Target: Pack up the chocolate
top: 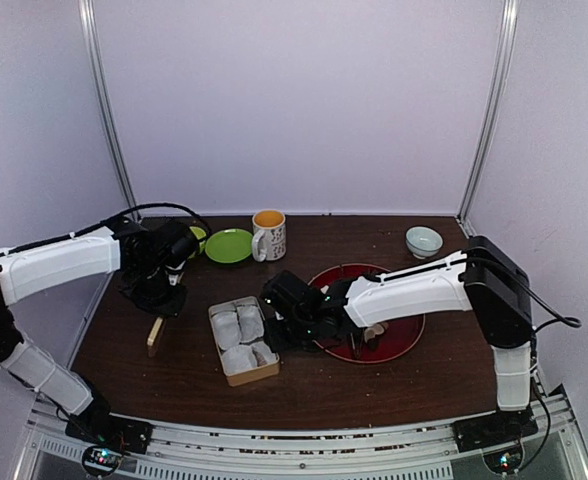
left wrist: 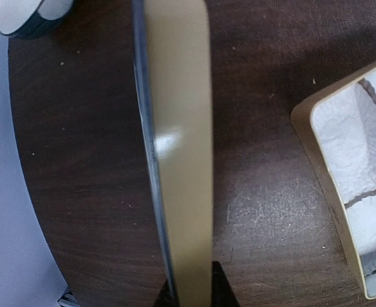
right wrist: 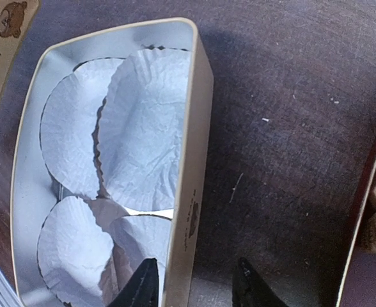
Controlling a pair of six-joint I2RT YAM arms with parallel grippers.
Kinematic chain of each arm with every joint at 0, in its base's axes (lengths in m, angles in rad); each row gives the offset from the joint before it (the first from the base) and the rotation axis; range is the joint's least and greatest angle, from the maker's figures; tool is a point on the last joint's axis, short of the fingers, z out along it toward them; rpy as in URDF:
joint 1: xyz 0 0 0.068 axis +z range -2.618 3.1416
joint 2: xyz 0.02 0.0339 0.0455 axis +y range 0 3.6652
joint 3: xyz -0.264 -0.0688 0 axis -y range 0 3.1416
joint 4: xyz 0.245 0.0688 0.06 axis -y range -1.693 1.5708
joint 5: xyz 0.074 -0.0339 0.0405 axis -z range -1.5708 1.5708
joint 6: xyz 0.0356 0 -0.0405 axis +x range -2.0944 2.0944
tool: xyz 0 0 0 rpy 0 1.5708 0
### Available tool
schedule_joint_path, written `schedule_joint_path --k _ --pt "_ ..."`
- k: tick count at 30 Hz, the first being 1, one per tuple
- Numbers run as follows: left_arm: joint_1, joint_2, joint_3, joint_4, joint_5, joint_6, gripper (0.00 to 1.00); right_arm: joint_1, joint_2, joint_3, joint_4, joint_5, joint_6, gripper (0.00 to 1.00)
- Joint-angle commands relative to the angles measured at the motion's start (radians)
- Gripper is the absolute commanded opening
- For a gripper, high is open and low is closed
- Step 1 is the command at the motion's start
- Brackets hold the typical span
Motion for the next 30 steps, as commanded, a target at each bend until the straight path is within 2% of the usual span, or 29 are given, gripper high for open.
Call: schedule_joint_path --k 1,4,8,13,19,26,30 --pt "-0.051 0.079 0.007 0.052 -0.026 -0.037 0.04 0.006 0.002 0.02 -0.035 0.078 0.027 0.37" --pt "-0.077 0.13 0.015 0.083 -0.01 -0.047 0.08 0.007 -0.001 0.017 -0.033 0.089 0.031 0.28" --pt "-0.086 0.179 0.005 0.163 0.065 -0.041 0.14 0.006 -0.016 -0.003 -0.036 0.12 0.051 0.1" --pt "-0.087 0.221 -0.011 0.246 0.132 -0.041 0.16 -0.002 -0.094 -0.109 0.003 0.177 0.083 0.05" --pt "-0.088 0.272 -0.029 0.339 0.214 -0.038 0.17 -0.014 -0.158 -0.22 0.045 0.199 0.141 0.06" --pt "-0.088 0.327 -0.021 0.421 0.301 -0.031 0.24 -0.015 -0.205 -0.283 0.071 0.213 0.167 0.19" --pt "-0.087 0.362 -0.001 0.427 0.314 -0.025 0.24 -0.014 -0.306 -0.411 0.216 0.191 0.159 0.31"
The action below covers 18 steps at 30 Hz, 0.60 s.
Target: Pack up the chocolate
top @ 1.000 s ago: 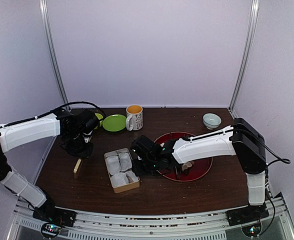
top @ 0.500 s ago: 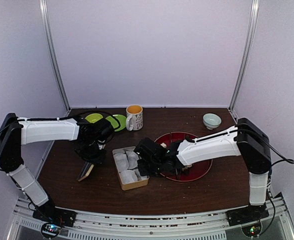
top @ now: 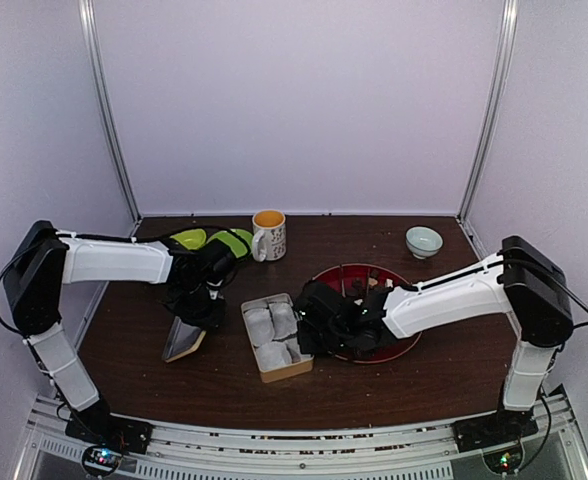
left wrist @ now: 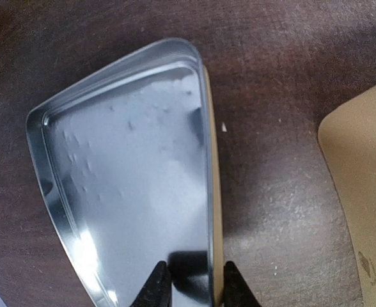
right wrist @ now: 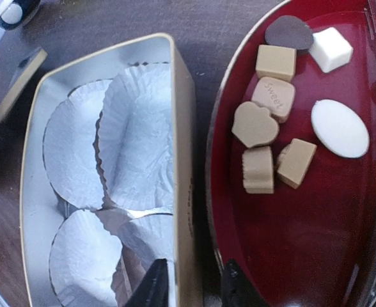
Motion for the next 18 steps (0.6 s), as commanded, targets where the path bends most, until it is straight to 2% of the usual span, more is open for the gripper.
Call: schedule_joint_path --k 1,3,5,10,14,18 --pt "0.0 0.076 0.004 0.124 0.198 0.013 0.26 -0.008 -0.143 -0.143 0.154 0.03 0.001 0.34" --pt "0.0 0.085 0.006 0.124 0.201 0.015 0.3 -0.009 -0.196 -0.188 0.209 0.036 -0.013 0.37" --pt "0.0 0.089 0.007 0.126 0.207 0.014 0.32 -0.009 -0.229 -0.193 0.194 0.052 -0.026 0.37" --pt "0.0 0.072 0.005 0.123 0.212 0.02 0.3 -0.008 -0.234 -0.17 0.146 0.052 -0.054 0.37" --pt "0.002 -0.027 -0.013 0.092 0.135 0.018 0.28 -0.009 -0.25 -0.171 0.153 0.034 -0.071 0.37" --pt "0.022 -0.158 -0.028 0.027 0.065 0.039 0.33 -0.011 -0.289 -0.177 0.136 0.045 -0.091 0.37"
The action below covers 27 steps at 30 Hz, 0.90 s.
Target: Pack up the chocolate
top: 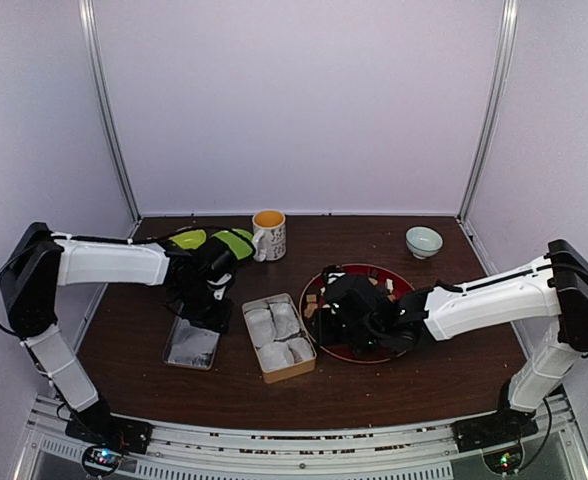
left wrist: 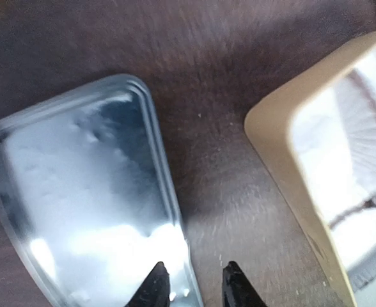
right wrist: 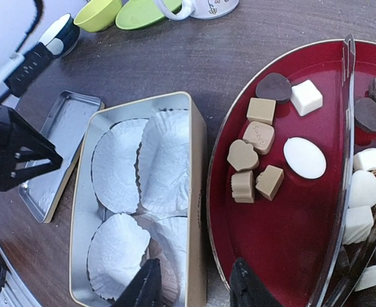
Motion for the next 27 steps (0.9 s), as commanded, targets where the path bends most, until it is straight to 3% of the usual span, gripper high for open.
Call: schedule_joint_path --k 1,8,14,19,24,27 --pt "0.035 -0.159 -0.014 -0.061 -0.096 0.035 0.34 -0.007 -0.071 0.005 -0.007 0.024 -0.041 0.37" --pt "0.245 -0.326 -0.16 -0.053 -0.095 0.101 0.41 -0.023 -0.139 -0.004 -0.04 0.049 -0.079 0.37" --pt "0.301 -0.279 -0.212 0.021 -0.052 0.061 0.44 -0.037 -0.194 -0.024 -0.054 0.054 -0.091 0.37" --pt "0.35 -0.224 -0.319 0.143 -0.029 0.038 0.39 -0.046 -0.239 -0.049 -0.066 0.052 -0.098 0.37" --pt "0.349 -0.177 -0.33 0.173 -0.019 0.038 0.37 -0.059 -0.273 -0.074 -0.066 0.053 -0.101 0.38" --pt "0.35 -0.151 -0.331 0.201 0.011 0.044 0.28 -0.065 -0.287 -0.076 -0.081 0.055 -0.105 0.38"
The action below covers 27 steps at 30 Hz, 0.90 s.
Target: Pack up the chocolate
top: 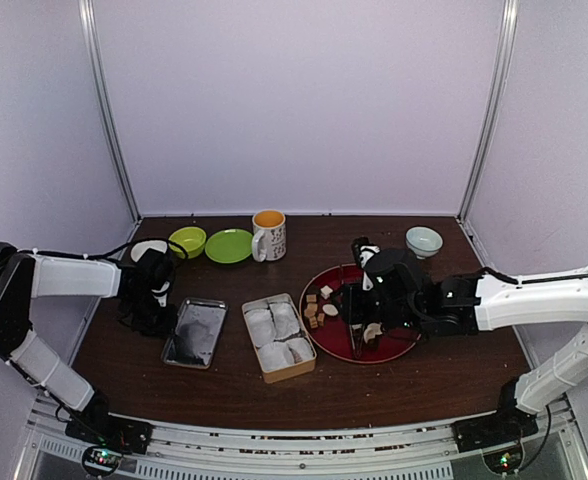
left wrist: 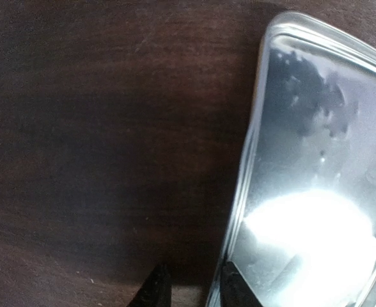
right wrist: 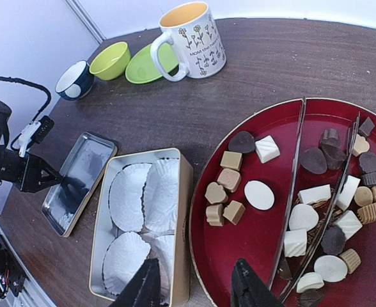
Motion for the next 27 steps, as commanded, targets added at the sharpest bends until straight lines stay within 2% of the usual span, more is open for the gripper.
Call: schedule_joint_path --k 1,6,16,23,27 --pt "0.003 0.048 0.003 0.088 0.053 -0.001 0.23 -0.013 -0.037 -0.019 -0.023 0.034 -0.02 0.38" --pt "0.001 0.07 0.003 0.133 0.095 -0.018 0.0 -0.038 -0.078 -0.052 -0.027 0.045 -0.014 0.37" --pt "-0.042 0.134 0.028 0.212 0.183 -0.063 0.0 -0.083 -0.095 -0.109 -0.023 0.027 -0.025 0.38" --pt "-0.096 0.154 0.057 0.215 0.195 -0.084 0.0 -0.059 0.032 -0.077 0.047 -0.19 -0.044 0.38" --pt "-0.098 0.163 0.056 0.209 0.206 -0.096 0.15 -0.007 0.045 -0.115 0.121 -0.334 -0.112 0.4"
